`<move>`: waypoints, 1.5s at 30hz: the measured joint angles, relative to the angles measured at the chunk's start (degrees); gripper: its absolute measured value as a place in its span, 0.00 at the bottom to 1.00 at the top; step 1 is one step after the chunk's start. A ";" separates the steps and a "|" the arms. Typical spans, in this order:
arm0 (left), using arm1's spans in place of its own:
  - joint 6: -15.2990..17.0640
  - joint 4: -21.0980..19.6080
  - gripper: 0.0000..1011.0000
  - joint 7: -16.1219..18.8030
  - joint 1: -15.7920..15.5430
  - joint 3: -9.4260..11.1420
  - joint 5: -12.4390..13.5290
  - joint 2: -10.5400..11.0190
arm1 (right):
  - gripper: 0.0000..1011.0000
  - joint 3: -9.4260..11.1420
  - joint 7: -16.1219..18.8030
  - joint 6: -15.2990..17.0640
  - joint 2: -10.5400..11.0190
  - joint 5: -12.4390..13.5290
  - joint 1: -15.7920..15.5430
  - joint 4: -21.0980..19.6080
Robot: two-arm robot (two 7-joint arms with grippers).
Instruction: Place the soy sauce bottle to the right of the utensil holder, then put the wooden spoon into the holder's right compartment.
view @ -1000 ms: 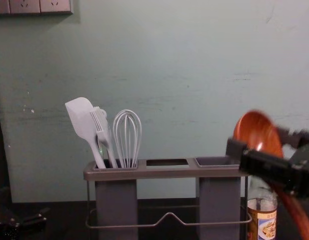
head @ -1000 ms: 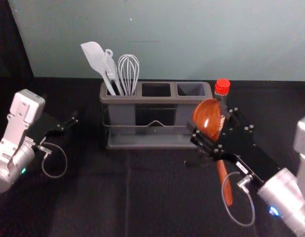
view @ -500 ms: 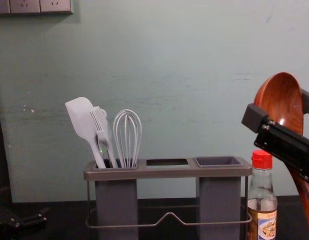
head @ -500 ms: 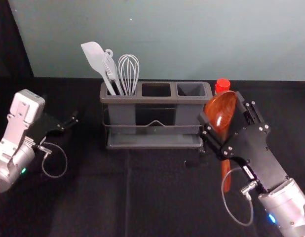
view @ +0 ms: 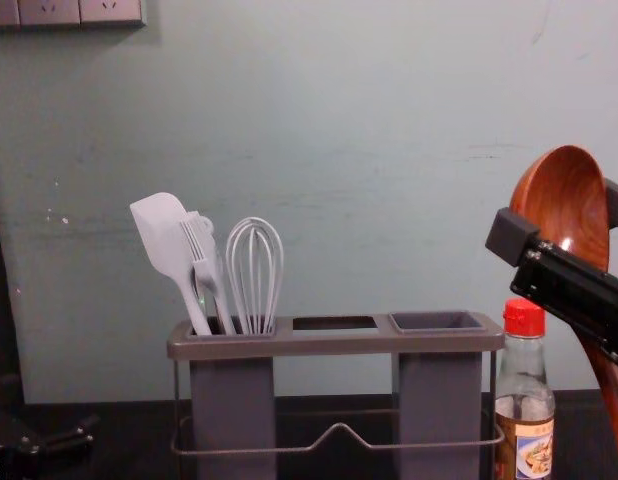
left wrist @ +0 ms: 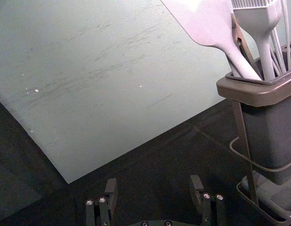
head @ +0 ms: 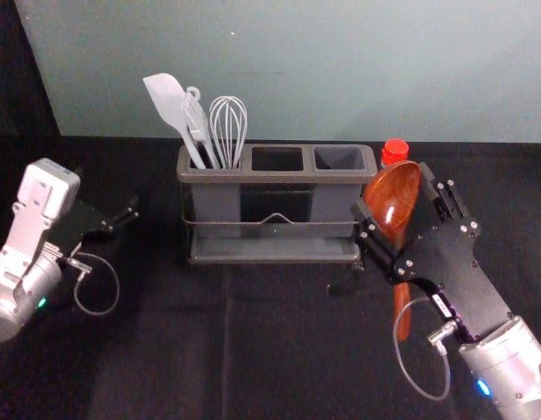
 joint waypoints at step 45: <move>0.00 0.00 0.99 0.00 0.00 0.00 0.00 0.00 | 0.83 -5.56 6.58 1.48 1.42 14.50 27.27 16.21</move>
